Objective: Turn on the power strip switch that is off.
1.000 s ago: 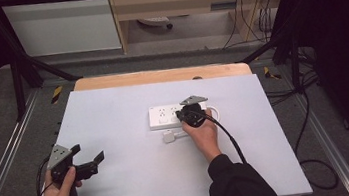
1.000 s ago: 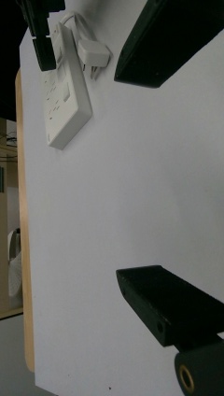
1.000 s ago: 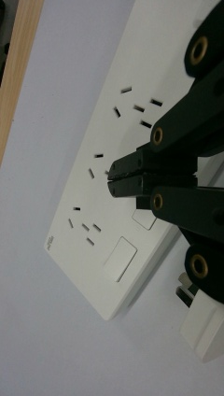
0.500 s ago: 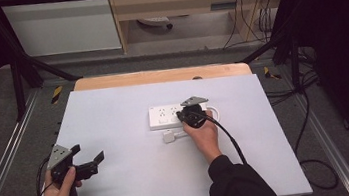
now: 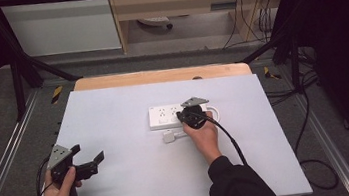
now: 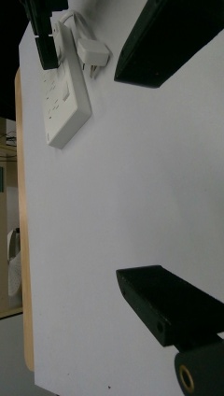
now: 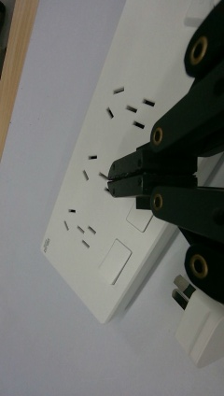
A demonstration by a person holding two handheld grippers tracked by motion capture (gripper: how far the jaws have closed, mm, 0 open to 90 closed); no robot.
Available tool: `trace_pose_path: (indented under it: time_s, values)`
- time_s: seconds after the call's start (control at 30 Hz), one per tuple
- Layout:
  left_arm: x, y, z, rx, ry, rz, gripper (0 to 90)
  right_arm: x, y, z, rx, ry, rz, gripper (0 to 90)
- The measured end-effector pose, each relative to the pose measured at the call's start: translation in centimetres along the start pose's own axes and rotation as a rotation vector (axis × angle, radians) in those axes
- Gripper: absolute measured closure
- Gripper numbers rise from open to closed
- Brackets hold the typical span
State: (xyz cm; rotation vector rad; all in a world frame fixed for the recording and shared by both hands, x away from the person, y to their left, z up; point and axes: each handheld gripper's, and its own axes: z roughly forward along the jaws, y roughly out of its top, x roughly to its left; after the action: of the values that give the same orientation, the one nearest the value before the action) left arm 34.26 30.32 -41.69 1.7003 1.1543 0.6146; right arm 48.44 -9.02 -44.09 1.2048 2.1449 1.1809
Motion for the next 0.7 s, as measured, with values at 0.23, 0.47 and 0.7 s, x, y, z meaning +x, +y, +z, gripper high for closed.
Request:
trace_pose_path:
  time_s: [0.23, 0.47, 0.7]
  values:
    - [0.0, 0.01, 0.0, -0.001, -0.001, 0.001, 5.7, 0.04, -0.2, -0.05, -0.01, 0.0, 0.005, 90.0]
    - [0.01, 0.0, -0.01, 0.0, 0.0, 0.004, 5.7, 0.05, -0.36, -0.11, -0.018, -0.001, 0.011, 90.0]
    - [-0.01, 0.0, 0.0, 0.0, 0.0, 0.005, 5.7, 0.11, -0.47, -0.18, -0.023, 0.0, 0.016, 90.0]
